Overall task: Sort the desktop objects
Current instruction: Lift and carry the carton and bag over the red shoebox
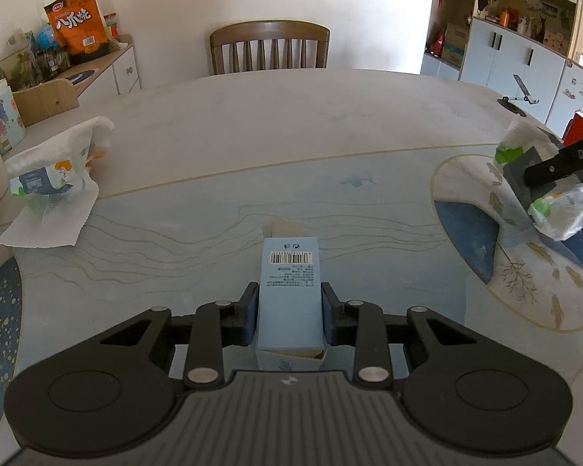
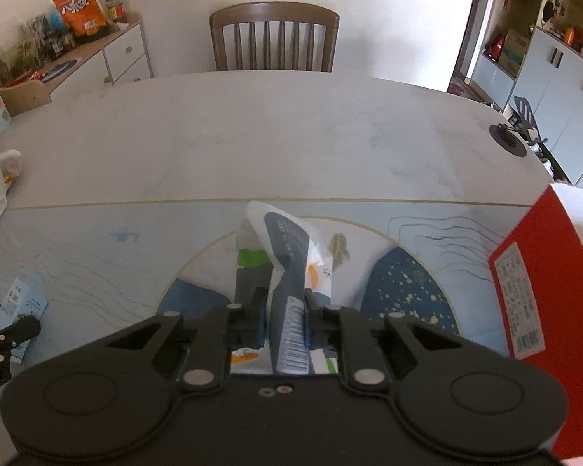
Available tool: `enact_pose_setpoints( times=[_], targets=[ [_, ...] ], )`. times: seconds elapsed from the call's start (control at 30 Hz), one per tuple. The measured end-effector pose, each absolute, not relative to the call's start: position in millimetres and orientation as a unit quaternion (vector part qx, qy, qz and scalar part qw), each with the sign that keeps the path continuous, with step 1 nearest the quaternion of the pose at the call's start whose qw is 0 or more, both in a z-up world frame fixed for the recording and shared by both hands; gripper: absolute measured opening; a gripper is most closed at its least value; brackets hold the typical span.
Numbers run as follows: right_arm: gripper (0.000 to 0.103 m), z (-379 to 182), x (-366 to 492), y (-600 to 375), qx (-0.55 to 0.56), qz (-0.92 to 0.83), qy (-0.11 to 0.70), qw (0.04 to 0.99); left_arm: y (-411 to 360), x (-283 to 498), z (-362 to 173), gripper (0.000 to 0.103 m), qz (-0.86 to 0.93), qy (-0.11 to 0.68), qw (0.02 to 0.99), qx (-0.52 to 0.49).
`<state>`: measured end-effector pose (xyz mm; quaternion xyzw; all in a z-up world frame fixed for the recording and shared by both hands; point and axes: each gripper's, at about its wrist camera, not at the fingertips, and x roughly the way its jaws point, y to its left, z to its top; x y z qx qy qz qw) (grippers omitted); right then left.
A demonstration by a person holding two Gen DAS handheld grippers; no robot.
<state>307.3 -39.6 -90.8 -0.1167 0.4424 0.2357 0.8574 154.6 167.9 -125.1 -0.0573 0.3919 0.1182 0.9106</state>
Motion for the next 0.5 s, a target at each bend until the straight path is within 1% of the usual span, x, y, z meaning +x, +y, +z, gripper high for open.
enact_pose_setpoints(
  times=[0.5],
  targets=[
    [0.015, -65, 287, -76, -0.066, 0.259, 0.442, 0.857, 141, 145, -97, 0.030, 0.095, 0.382, 0.917, -0.069]
  ],
)
